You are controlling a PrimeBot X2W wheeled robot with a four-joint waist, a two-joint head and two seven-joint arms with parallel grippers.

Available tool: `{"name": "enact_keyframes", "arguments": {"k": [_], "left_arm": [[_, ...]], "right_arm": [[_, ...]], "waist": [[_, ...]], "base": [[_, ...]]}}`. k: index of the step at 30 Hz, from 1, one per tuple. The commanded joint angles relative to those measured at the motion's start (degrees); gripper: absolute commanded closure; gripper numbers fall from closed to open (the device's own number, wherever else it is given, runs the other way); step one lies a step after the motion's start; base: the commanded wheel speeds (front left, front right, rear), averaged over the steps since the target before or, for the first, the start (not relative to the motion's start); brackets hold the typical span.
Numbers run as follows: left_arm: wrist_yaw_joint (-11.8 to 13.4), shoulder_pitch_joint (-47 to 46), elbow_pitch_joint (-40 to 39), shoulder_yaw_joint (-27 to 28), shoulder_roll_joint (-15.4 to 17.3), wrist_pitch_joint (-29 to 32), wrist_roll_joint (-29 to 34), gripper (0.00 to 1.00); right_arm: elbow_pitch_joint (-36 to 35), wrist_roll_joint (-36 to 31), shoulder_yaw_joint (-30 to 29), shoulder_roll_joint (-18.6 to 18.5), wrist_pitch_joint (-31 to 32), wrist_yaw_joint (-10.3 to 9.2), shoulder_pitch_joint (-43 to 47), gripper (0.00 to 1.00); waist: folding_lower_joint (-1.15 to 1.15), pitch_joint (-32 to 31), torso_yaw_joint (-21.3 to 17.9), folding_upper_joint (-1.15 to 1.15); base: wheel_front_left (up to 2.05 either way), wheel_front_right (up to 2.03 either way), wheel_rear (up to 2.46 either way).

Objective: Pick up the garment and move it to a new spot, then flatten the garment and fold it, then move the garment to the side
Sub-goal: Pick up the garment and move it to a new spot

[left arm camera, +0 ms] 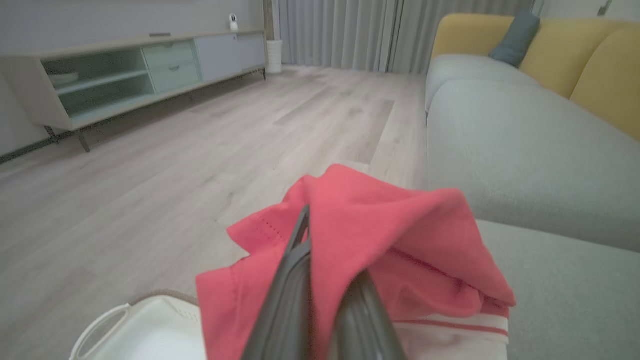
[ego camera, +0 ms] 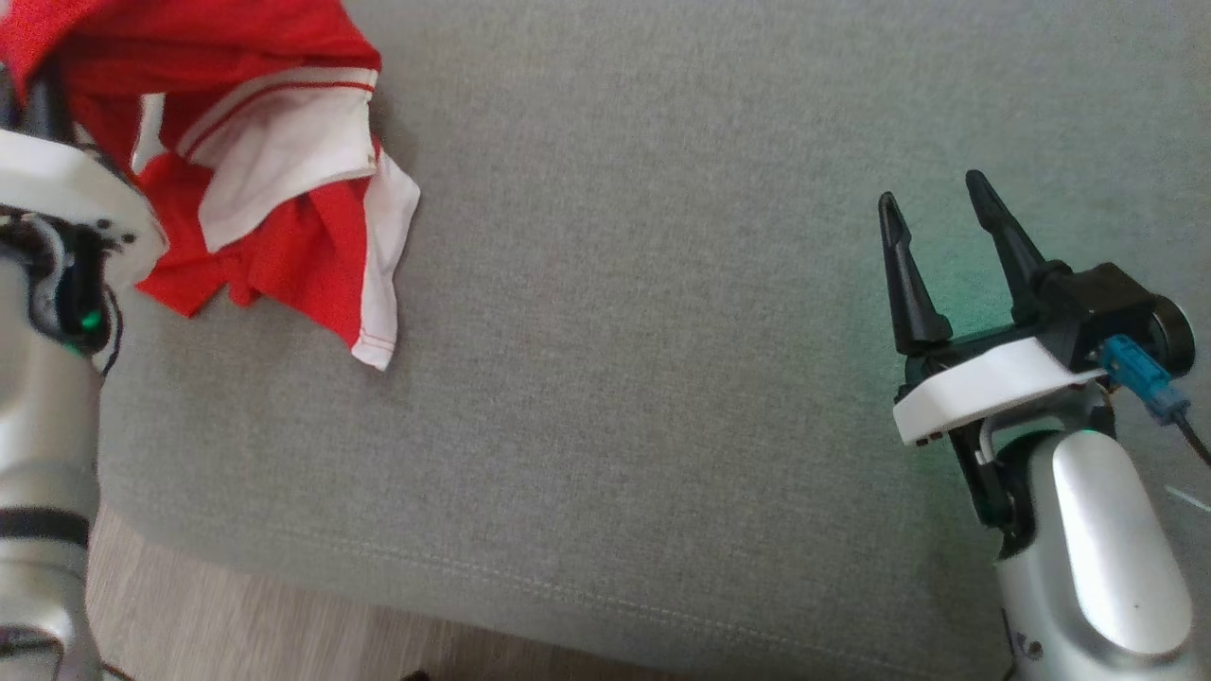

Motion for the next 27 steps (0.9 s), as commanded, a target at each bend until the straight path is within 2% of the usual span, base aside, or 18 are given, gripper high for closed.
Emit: {"name": "enact_keyframes", "arguments": {"k": [1,8,13,20,27], "left_arm": [[0.6,1.0,-2.6,2.4,4.0,-0.7,0.5,1.00],[3.5,11.8,-19.0,7.4,3.6,-0.7,4.7,1.00],[4.6,20.4,-28.7,8.2,1.9,-0.7,6.8,1.00],[5.8,29.6,-39.4,5.6,-1.1,-0.3,8.1,1.00],[4.6,31.1,-44.8,0.3,-3.5,2.6,8.9,1.00]], "right_arm": [[-1.8,0.4,1.3,0.2,-0.6,-0.04,0.2,0.00],[-0.1,3.1,1.2,0.2,-2.2,-0.04,3.0,0.00],[-0.1,4.8,1.1,0.2,-2.8,-0.04,6.0,0.00],[-1.6,6.1,0.7,0.2,-2.4,-0.04,8.9,0.00],[-3.8,6.7,1.5,0.2,-1.9,-0.04,8.6,0.00]], "waist": [[0.00,-2.1,-0.2,0.00],[0.00,-9.7,-1.6,0.00],[0.00,-14.4,-2.9,0.00],[0.00,-17.5,-5.0,0.00],[0.00,-16.1,-10.5,0.00]], "base": [[0.00,0.00,0.00],[0.00,0.00,0.00],[0.00,0.00,0.00],[0.00,0.00,0.00],[0.00,0.00,0.00]]}}
